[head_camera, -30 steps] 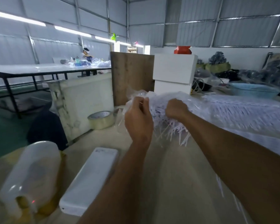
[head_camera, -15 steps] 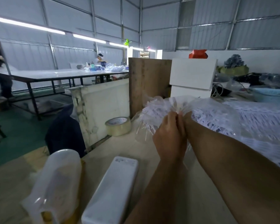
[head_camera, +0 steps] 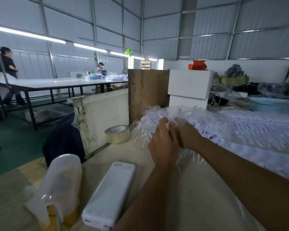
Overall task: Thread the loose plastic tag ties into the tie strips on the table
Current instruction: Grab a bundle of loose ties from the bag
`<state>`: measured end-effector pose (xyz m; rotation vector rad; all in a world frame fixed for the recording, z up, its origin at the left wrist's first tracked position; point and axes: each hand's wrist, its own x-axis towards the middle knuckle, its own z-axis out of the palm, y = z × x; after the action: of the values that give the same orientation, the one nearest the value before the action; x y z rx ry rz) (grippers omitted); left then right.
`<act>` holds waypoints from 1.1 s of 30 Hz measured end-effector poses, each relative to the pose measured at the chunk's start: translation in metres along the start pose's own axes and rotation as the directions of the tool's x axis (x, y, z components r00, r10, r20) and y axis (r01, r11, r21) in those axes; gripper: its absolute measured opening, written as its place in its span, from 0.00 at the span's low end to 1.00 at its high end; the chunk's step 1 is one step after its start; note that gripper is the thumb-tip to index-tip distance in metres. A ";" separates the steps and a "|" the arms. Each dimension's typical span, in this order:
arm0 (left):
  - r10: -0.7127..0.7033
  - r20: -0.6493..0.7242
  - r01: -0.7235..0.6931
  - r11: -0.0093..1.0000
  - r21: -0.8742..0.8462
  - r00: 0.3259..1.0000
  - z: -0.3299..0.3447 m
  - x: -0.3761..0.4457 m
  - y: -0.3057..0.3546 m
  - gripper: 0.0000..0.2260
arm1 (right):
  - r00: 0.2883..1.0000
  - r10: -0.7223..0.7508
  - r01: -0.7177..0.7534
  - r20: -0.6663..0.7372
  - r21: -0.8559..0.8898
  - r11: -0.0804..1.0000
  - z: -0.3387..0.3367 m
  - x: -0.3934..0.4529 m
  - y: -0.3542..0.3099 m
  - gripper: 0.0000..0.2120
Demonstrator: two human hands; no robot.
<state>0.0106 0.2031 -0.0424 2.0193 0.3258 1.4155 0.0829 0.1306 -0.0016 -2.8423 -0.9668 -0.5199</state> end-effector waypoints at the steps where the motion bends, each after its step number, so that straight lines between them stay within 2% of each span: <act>1: -0.014 0.002 0.014 1.000 -0.019 1.000 0.000 -0.001 0.002 0.08 | 0.999 -0.026 0.029 0.026 -0.120 0.992 0.007 -0.003 0.007 0.24; 3: -0.044 0.008 0.044 0.999 -0.019 0.999 -0.005 -0.006 0.011 0.06 | 0.997 0.049 -0.032 0.064 -0.243 0.969 0.008 -0.017 0.012 0.25; 6: -0.033 0.030 0.033 0.999 -0.007 0.999 -0.012 -0.010 0.023 0.03 | 0.987 0.148 -0.131 0.063 -0.218 0.967 0.007 -0.027 0.012 0.18; 10: -0.017 0.061 0.017 1.000 0.014 0.998 -0.016 -0.012 0.023 0.03 | 0.986 0.161 -0.148 0.039 -0.233 0.961 0.005 -0.026 0.008 0.13; 13: 0.016 0.065 -0.018 0.999 0.030 0.998 -0.015 -0.013 0.022 0.01 | 0.982 0.188 -0.189 -0.021 -0.103 0.977 0.012 -0.017 0.001 0.11; 15: 0.060 0.083 -0.062 0.998 0.019 0.995 -0.011 -0.015 0.022 0.02 | 0.964 0.261 -0.261 -0.050 0.009 0.965 0.017 -0.010 0.001 0.13; 18: 0.104 0.094 -0.104 0.995 -0.002 0.990 -0.008 -0.015 0.020 0.02 | 0.951 0.305 -0.300 -0.039 0.103 0.948 0.022 -0.005 0.003 0.14; 21: 0.061 0.124 -0.057 0.998 -0.039 0.990 -0.006 -0.013 0.018 0.09 | 0.971 0.236 -0.237 0.024 0.057 0.970 0.018 -0.012 0.001 0.18; 24: 0.045 0.175 -0.033 0.997 -0.075 0.984 -0.007 -0.016 0.023 0.13 | 0.993 0.108 -0.107 0.040 -0.021 0.994 0.004 -0.039 0.002 0.24; 26: 0.092 0.181 -0.078 0.994 -0.081 0.979 -0.010 -0.018 0.027 0.11 | 0.999 0.005 -0.006 0.050 0.020 1.000 -0.006 -0.069 0.012 0.25; 29: 0.175 0.201 -0.162 0.984 -0.080 0.964 -0.014 -0.017 0.031 0.07 | 0.983 -0.177 0.178 0.040 -0.019 0.984 -0.016 -0.133 0.045 0.21; 31: 0.253 0.210 -0.236 0.966 -0.102 0.944 -0.015 -0.019 0.041 0.06 | 0.981 -0.189 0.189 0.032 0.010 0.982 -0.025 -0.179 0.073 0.19; 33: 0.382 0.227 -0.354 0.922 -0.154 0.896 -0.012 -0.029 0.060 0.07 | 0.991 -0.135 0.135 0.003 0.037 0.990 -0.036 -0.220 0.104 0.17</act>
<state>-0.0210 0.1458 -0.0238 2.2171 -0.2568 1.3316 -0.0280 -0.0854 -0.0425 -2.7609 -1.1636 -0.5009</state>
